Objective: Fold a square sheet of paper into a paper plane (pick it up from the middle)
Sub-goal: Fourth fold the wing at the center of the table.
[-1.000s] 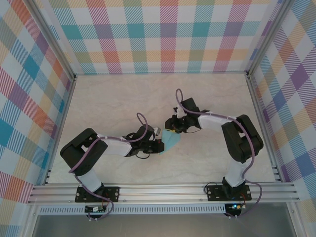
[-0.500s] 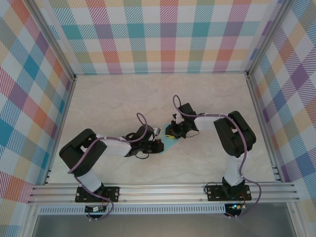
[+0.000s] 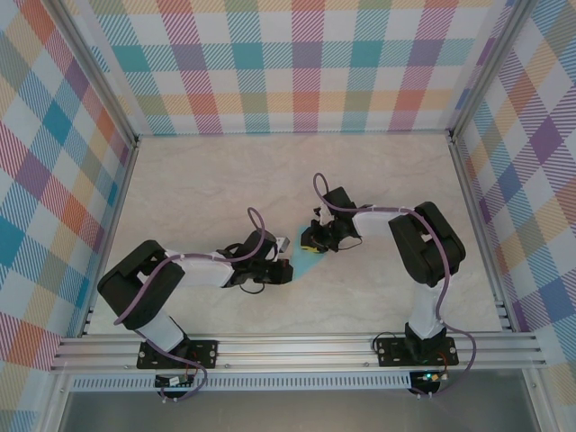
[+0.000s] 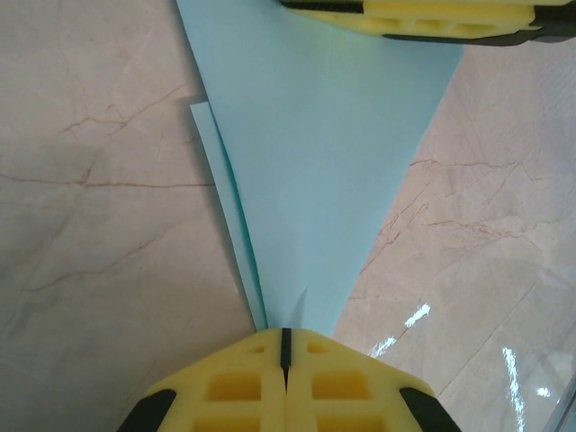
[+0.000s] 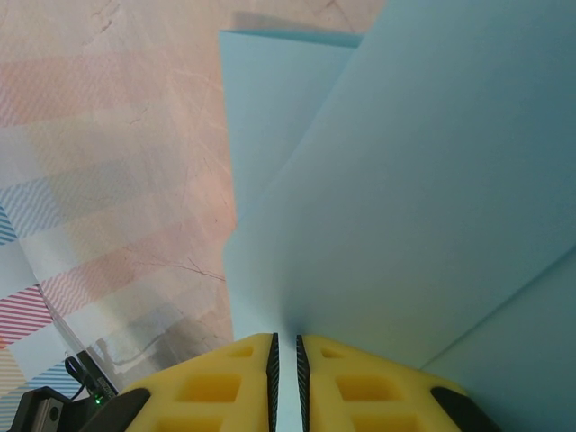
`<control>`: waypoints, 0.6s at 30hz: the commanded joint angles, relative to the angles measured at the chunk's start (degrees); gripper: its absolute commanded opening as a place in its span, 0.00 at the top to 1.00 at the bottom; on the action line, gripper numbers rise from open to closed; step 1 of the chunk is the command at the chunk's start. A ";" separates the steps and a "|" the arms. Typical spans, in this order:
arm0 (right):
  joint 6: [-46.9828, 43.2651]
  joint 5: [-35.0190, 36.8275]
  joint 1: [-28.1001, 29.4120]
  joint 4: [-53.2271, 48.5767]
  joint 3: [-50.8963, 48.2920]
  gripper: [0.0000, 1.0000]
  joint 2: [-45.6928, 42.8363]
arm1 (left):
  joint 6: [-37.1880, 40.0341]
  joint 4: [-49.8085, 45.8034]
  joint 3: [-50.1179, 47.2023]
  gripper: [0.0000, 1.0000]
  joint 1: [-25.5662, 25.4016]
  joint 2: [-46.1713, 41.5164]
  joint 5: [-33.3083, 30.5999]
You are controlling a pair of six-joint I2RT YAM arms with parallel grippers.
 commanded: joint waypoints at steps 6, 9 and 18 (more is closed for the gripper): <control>-1.03 6.10 0.12 -2.59 -1.30 0.84 3.52 | -1.02 -20.40 -2.97 0.93 0.30 -8.40 -4.33; -0.86 6.11 0.10 -2.32 -1.59 0.85 3.51 | -2.36 -20.71 -0.94 0.91 0.26 -14.24 -4.83; -0.99 6.32 0.11 -2.43 -1.41 0.85 3.86 | -2.00 -12.77 5.63 0.88 0.26 -7.33 7.43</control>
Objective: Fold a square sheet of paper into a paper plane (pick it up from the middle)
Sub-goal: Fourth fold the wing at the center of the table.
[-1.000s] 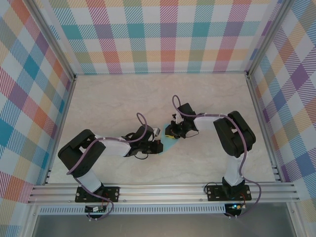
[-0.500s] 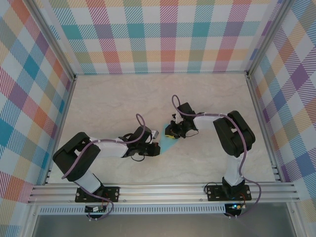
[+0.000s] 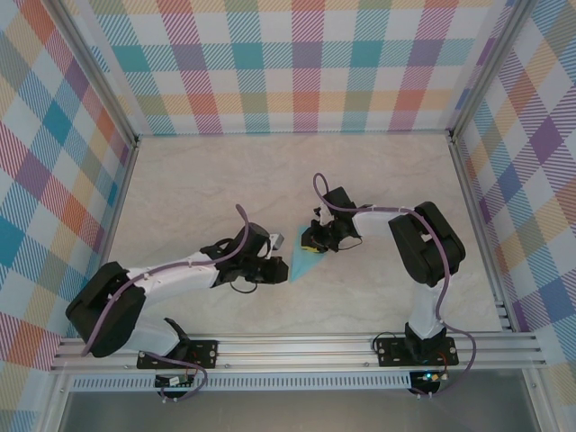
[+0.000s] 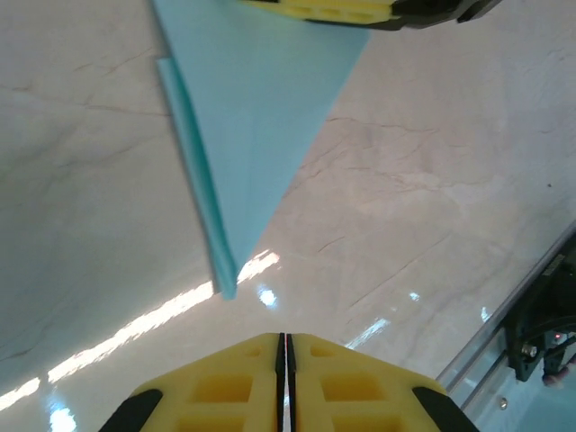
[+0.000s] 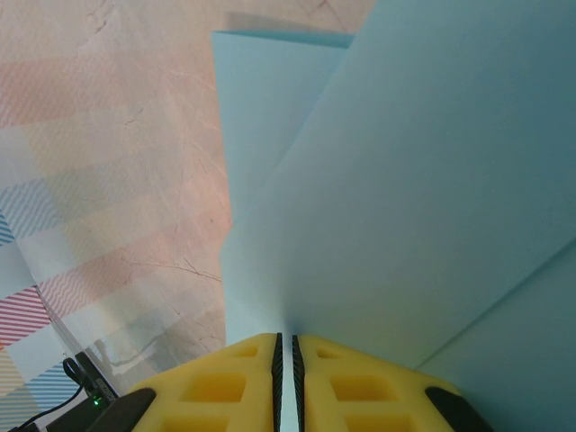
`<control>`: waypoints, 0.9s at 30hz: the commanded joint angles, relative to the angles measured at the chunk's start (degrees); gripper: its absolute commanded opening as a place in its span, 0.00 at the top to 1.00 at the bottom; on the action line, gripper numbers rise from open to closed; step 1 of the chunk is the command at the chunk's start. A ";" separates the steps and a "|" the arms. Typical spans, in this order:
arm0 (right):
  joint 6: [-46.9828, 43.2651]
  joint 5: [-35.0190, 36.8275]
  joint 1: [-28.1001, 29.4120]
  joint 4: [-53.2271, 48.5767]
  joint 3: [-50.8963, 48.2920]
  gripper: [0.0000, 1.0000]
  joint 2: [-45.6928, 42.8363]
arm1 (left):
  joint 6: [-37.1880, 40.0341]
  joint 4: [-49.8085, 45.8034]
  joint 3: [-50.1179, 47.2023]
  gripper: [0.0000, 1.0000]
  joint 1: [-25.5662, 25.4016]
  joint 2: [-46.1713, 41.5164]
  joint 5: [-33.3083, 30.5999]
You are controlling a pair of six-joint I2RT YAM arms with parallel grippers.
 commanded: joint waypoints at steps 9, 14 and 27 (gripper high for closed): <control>-1.14 6.21 0.06 -2.45 -1.25 0.85 4.05 | 0.91 4.10 4.32 0.86 0.27 13.83 7.44; -1.45 6.58 0.10 -2.91 -1.24 0.85 3.97 | 2.37 -3.43 4.08 0.87 0.22 14.96 1.75; -2.28 6.87 0.06 -4.34 -0.40 0.85 3.69 | 0.44 -2.06 1.37 0.88 0.35 4.83 -0.80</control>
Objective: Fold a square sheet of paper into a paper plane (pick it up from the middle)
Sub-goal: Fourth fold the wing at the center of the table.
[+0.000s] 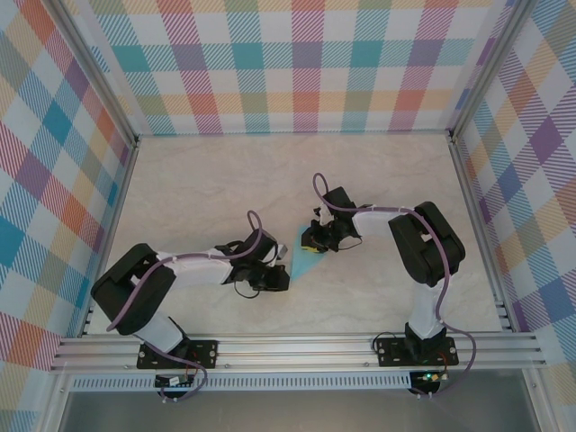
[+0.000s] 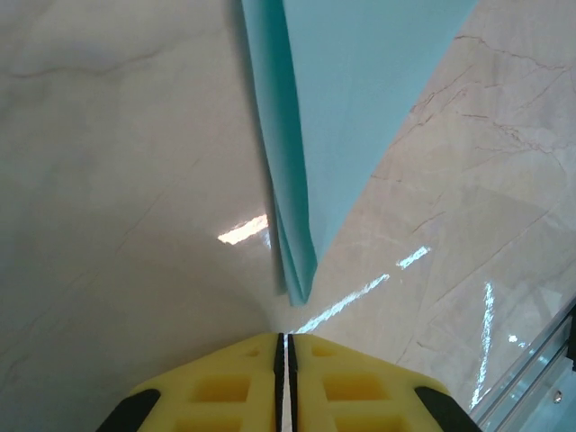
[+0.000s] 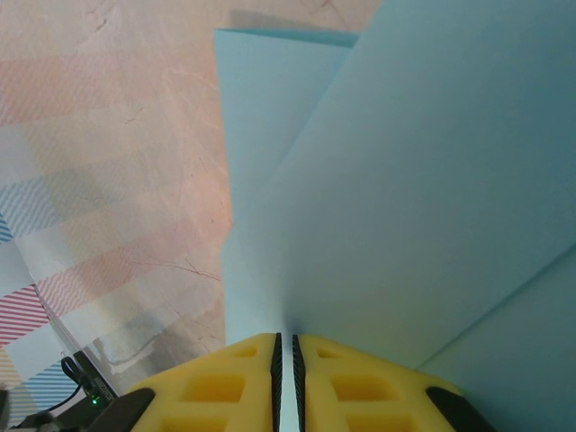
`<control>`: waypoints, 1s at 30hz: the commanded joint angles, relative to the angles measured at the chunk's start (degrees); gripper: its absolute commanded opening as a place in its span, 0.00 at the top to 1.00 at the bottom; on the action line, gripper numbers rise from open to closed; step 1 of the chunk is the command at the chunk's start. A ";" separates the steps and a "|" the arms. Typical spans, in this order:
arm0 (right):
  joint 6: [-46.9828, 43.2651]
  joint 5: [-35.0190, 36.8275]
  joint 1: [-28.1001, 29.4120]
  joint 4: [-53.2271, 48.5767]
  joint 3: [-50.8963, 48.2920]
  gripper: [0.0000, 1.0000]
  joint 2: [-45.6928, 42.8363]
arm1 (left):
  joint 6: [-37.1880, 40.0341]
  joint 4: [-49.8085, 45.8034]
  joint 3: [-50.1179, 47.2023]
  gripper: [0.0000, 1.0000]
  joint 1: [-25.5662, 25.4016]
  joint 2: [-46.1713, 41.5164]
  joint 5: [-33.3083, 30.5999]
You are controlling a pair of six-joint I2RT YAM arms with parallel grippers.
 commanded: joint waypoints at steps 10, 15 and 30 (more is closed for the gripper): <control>-1.70 7.00 0.05 -3.77 -0.95 0.84 3.47 | 0.27 1.23 9.79 0.84 0.37 4.41 -2.08; -1.77 7.50 0.07 -4.06 -0.87 0.84 3.65 | 0.14 1.23 9.75 0.85 0.36 9.28 -0.95; -2.56 8.34 0.06 -5.64 0.45 0.83 4.09 | 2.10 -3.56 -2.60 0.86 0.39 4.03 1.69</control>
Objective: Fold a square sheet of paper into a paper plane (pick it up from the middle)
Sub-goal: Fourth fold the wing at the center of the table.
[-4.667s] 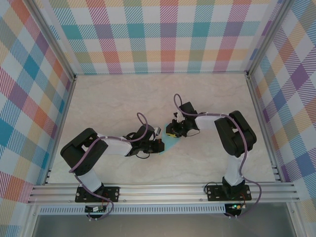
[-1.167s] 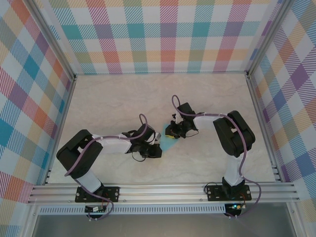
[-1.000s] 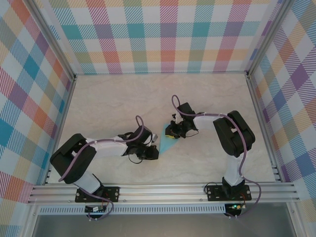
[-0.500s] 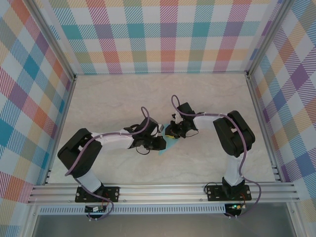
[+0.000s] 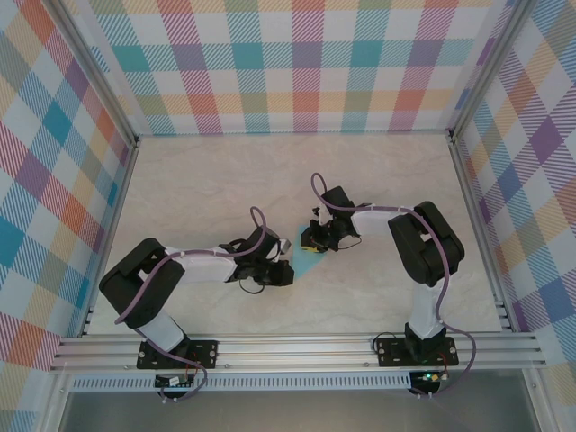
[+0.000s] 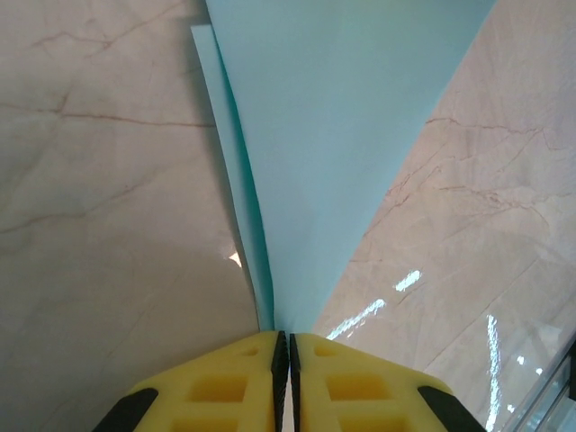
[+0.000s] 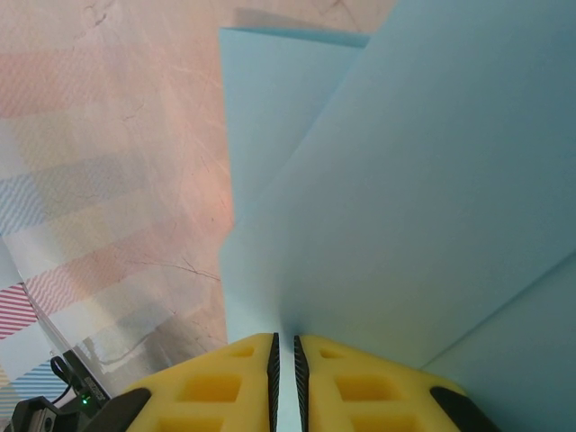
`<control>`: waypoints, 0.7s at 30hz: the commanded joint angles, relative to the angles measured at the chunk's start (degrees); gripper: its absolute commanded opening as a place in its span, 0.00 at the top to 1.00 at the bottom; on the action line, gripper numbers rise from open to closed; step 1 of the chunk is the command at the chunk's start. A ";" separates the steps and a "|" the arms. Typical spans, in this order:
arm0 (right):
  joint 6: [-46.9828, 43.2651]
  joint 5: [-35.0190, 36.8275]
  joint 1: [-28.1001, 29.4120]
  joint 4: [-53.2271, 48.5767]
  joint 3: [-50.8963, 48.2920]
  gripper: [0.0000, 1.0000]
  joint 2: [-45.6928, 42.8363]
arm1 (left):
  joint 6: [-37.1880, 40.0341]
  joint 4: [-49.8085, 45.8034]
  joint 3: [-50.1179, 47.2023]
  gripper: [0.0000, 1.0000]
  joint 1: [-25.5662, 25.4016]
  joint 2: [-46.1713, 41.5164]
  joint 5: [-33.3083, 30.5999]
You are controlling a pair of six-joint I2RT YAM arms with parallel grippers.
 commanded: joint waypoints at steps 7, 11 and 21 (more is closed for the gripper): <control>-0.94 6.35 -0.20 -3.80 0.32 0.83 3.51 | 2.07 -15.14 -2.15 0.86 0.31 -8.62 -1.35; -0.71 3.07 -0.14 -2.65 0.87 0.80 0.57 | 0.71 -18.00 0.59 0.85 0.36 -13.81 -6.39; -1.98 10.51 -1.60 -10.72 3.41 0.72 -10.54 | 0.41 -14.37 11.09 0.86 0.54 -6.84 -6.97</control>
